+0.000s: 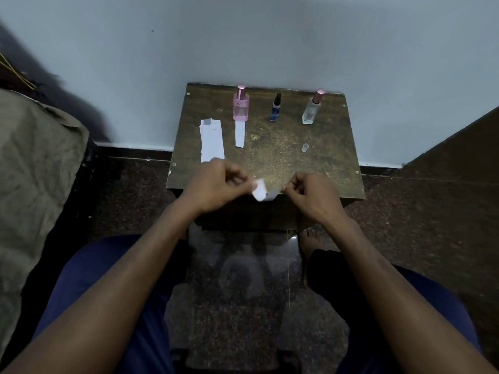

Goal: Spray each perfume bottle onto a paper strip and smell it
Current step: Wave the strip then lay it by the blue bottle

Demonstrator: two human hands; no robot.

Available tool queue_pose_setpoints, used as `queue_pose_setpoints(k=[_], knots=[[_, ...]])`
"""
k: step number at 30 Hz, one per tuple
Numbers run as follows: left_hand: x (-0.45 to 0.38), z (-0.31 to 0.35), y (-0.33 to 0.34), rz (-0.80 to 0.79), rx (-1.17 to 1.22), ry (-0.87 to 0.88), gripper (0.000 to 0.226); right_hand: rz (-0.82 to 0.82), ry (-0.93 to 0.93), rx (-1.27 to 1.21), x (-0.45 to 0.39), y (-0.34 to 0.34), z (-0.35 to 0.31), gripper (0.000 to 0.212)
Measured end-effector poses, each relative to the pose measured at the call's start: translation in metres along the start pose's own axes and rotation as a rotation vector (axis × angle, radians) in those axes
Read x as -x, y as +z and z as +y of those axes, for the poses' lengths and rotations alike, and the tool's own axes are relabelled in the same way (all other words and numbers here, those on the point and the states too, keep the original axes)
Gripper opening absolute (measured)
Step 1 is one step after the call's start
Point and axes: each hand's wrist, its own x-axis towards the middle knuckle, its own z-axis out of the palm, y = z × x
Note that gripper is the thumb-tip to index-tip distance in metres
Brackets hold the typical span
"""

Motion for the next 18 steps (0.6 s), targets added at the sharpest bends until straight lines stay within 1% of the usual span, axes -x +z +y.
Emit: queue_pose_setpoints(k=[1, 2, 3, 5, 6, 7, 8, 9, 10, 12, 13, 14, 15, 17, 18], knots=[[0.0, -0.003, 0.002, 0.016, -0.216, -0.01, 0.018, 0.001, 0.001, -0.002, 0.001, 0.0, 0.001, 0.022], [0.0, -0.006, 0.003, 0.011, -0.228, -0.022, 0.016, 0.003, 0.006, -0.006, 0.001, 0.001, 0.001, 0.022], [0.0, -0.009, 0.003, -0.029, -0.057, -0.034, 0.011, 0.005, 0.011, -0.006, 0.002, 0.001, 0.002, 0.022], [0.005, -0.004, -0.002, -0.211, 0.535, -0.053, 0.008, 0.006, 0.011, 0.002, 0.003, 0.002, 0.003, 0.023], [0.008, 0.0, -0.005, -0.299, 0.763, -0.031, 0.012, 0.004, 0.005, 0.001, 0.003, 0.002, 0.002, 0.023], [0.012, 0.004, -0.008, -0.356, 0.897, -0.003, 0.019, 0.001, 0.0, -0.002, 0.002, 0.002, 0.0, 0.023], [0.013, 0.006, -0.009, -0.377, 0.95, 0.03, 0.024, -0.003, -0.002, -0.005, 0.001, 0.002, -0.001, 0.023], [0.012, 0.006, -0.007, -0.349, 0.913, 0.042, 0.022, -0.006, -0.003, -0.005, 0.001, 0.002, -0.002, 0.023], [0.009, 0.004, -0.004, -0.268, 0.761, 0.049, 0.016, -0.007, -0.003, -0.001, 0.0, 0.002, -0.003, 0.022], [0.002, 0.0, 0.003, -0.034, 0.246, 0.036, 0.008, -0.008, 0.0, 0.006, 0.0, 0.0, -0.002, 0.019], [-0.001, -0.003, 0.006, 0.058, 0.011, 0.034, 0.008, -0.009, 0.003, 0.001, 0.0, 0.0, -0.001, 0.02], [-0.003, -0.006, 0.008, 0.118, -0.13, 0.037, 0.01, -0.008, 0.006, -0.006, 0.001, 0.0, -0.001, 0.021], [-0.004, -0.009, 0.009, 0.159, -0.157, 0.042, 0.012, -0.008, 0.008, -0.011, 0.001, 0.0, -0.001, 0.022], [-0.005, -0.016, 0.01, 0.21, -0.08, 0.049, 0.011, -0.015, 0.01, -0.018, 0.001, 0.002, -0.002, 0.023], [-0.006, -0.017, 0.01, 0.235, -0.086, 0.054, 0.011, -0.019, 0.009, -0.021, 0.001, 0.001, -0.003, 0.022]])
